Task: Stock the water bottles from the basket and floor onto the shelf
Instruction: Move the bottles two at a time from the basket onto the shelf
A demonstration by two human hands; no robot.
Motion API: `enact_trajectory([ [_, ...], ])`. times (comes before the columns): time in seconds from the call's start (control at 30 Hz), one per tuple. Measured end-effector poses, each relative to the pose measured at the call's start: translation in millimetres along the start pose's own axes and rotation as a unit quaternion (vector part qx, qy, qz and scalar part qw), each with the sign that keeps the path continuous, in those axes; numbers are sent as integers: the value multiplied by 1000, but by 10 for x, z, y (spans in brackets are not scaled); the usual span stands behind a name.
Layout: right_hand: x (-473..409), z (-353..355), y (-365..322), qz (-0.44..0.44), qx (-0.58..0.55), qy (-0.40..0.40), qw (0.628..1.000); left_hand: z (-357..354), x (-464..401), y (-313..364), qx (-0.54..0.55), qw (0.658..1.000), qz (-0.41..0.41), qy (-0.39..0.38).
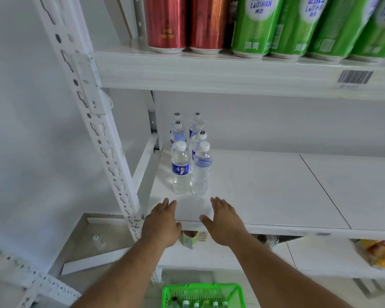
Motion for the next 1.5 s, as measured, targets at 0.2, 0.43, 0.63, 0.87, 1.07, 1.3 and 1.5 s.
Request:
enact_trajectory([
  [0.2, 419, -234, 229, 60, 106, -40, 992, -187, 593, 227, -29, 1000, -11, 7],
  [0.43, 1027, -655, 1096, 33, 83, -92, 992, -869, 1324, 471, -40, 998, 16, -53],
  [0.63, 1429, -1019, 1660, -20, 48, -139, 989, -1506, 1761, 572, -26, 991, 35, -129],
  [0.87, 1561, -1373, 1726, -51, 36, -166, 984, -1890, 1858, 310, 21, 984, 63, -168],
  [1.07, 1521, -1869, 1540, -108, 18, -192, 975, -2216, 1795, -218, 84, 970, 93, -210],
  [1.3, 1316, -2661, 1353, -161, -14, -230, 960, -2719, 1545, -860, 202, 933, 136, -265],
  [1.5, 692, -3547, 1791, -194, -65, -247, 947, -3651, 1140, -1142, 290, 898, 214, -252],
])
Point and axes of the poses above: each hand's wrist, its own x-axis away from the middle knuckle, its own z-axis out of the back of the hand, y = z × x, the point moved 9 cm from there along -x, towards the middle knuckle, and after that the axes turned 8 degrees about -x, right-handed, at the moved point
